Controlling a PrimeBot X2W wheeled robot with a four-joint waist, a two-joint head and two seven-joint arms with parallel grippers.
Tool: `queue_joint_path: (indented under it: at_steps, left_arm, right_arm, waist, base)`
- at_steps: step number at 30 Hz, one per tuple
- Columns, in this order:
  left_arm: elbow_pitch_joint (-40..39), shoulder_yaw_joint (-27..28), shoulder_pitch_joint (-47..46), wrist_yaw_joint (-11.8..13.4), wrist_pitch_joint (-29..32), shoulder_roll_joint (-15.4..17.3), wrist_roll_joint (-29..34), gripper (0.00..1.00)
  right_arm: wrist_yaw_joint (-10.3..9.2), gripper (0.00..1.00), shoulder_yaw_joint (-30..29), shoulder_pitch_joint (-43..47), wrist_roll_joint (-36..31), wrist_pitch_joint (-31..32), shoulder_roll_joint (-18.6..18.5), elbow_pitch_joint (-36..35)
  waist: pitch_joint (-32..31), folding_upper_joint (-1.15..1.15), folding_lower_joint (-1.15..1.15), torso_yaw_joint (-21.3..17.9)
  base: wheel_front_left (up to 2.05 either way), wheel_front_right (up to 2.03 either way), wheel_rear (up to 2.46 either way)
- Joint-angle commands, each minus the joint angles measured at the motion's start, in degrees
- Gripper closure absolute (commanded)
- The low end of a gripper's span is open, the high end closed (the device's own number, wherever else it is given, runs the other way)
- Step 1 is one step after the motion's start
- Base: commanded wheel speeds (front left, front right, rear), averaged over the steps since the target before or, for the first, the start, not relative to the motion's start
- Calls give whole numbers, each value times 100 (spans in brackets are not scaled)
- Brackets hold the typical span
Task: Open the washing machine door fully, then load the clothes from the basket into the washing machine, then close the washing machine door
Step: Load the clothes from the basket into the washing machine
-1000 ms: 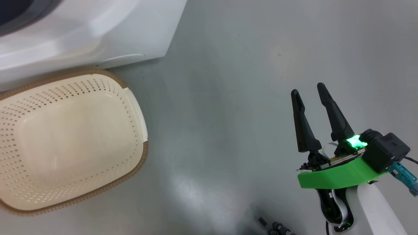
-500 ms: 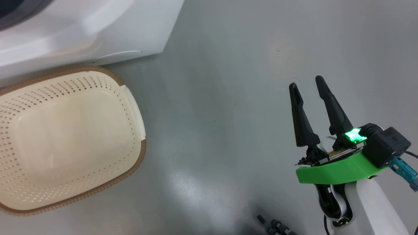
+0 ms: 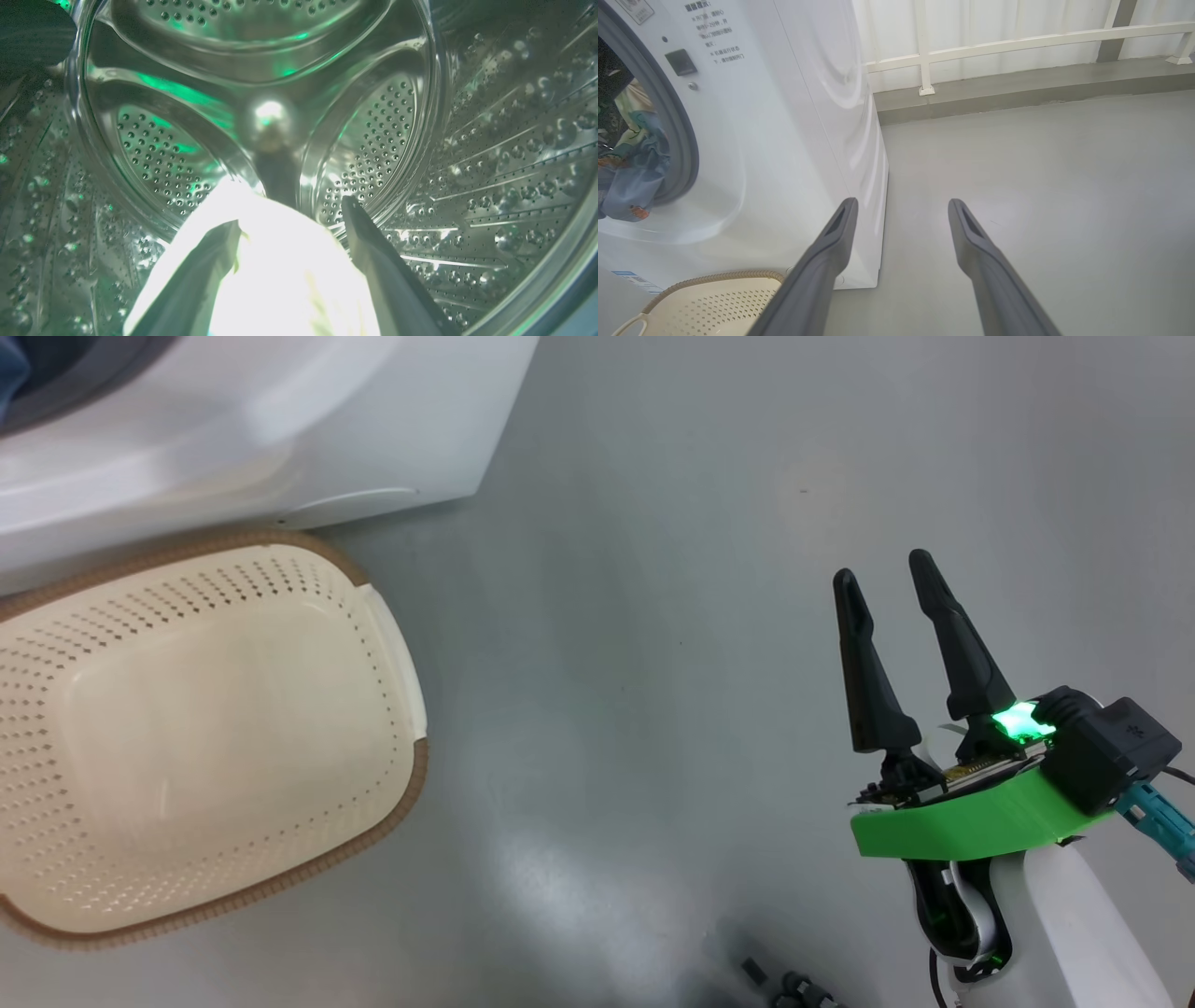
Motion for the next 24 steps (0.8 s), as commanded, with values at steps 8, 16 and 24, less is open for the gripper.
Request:
queue_joint_path:
  at_steps: [8,16,24]
  left_arm:
    - [-396,257,829,4,-28,-28,160,0]
    - [-847,550,1576,4,-28,-359,270,0]
    - [-1347,832,2483,4,-28,-770,386,0]
  right_arm:
    - [25,0,57,104,-66,-45,-45,-99]
    - [25,0,11,158,-208,-45,-45,-47]
    - [25,0,-59,256,-333,-45,-45,32]
  waist:
    - [-273,0,0,167]
    - [-557,0,0,328]
    - [-960,0,0,537]
  base:
    - [0,0,0]
    - [0,0,0]
    - [0,0,0]
